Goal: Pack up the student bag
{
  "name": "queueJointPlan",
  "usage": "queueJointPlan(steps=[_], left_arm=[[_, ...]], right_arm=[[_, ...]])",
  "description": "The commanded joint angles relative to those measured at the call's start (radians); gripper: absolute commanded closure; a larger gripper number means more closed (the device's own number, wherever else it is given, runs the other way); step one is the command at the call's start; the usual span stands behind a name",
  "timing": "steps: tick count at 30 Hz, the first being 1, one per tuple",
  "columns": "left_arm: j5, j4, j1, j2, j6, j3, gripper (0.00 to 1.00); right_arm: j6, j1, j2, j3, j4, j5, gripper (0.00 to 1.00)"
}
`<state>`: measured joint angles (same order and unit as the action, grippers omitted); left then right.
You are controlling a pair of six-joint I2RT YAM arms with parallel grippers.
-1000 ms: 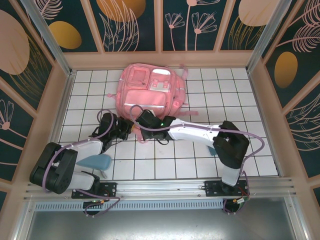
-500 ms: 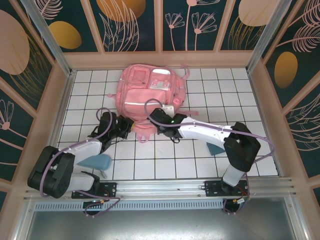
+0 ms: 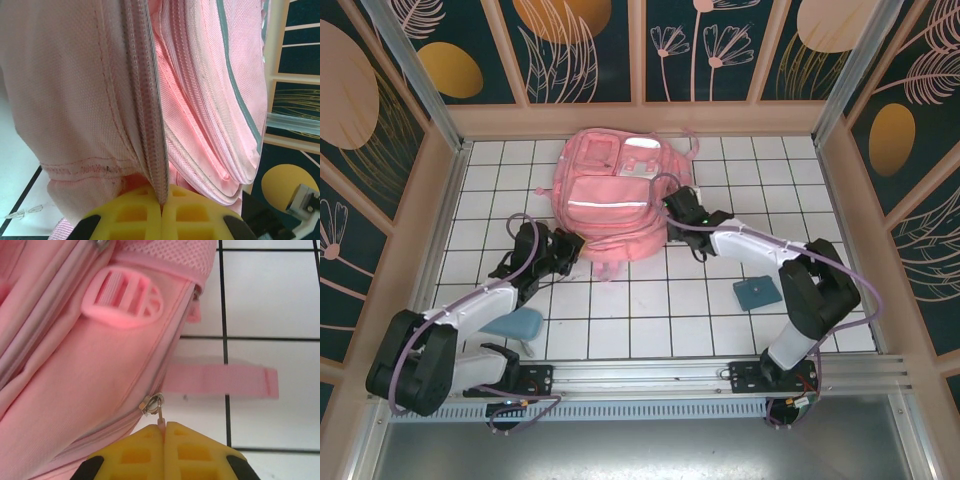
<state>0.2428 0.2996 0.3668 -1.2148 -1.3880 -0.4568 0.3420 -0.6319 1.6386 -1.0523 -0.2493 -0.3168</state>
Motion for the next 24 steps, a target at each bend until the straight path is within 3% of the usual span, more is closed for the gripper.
queueJointPlan(steps=[1,7,16,21,22,24], left_arm=[[-0.077,-0.043,-0.017,0.052,0.041,0.014,1.00],[-0.073,-0.089,-0.016,0.104,0.055,0.050,1.00],[-0.028,-0.098,-0.016,0.120,0.103,0.067,1.00],[-0.004,-0.141,-0.015,0.123,0.170,0.029,0.98],[-0.014,-0.153,-0.017,0.133,0.177,0.028,0.90],[-0.040,-0.196,-0.016,0.156,0.196,0.018,0.55]], right_arm=[[-0.133,0.078,-0.011,0.022,0.121,0.053,1.00],[-0.195,0.205,0.063,-0.019,0.194,0.168,1.00],[-0.177,0.249,0.151,-0.107,0.159,0.142,1.00],[-0.155,0.221,0.067,-0.052,0.118,0.199,0.82],[-0.146,0.216,0.040,-0.034,0.110,0.204,0.79],[-0.124,0.210,-0.018,0.000,0.084,0.243,0.68]])
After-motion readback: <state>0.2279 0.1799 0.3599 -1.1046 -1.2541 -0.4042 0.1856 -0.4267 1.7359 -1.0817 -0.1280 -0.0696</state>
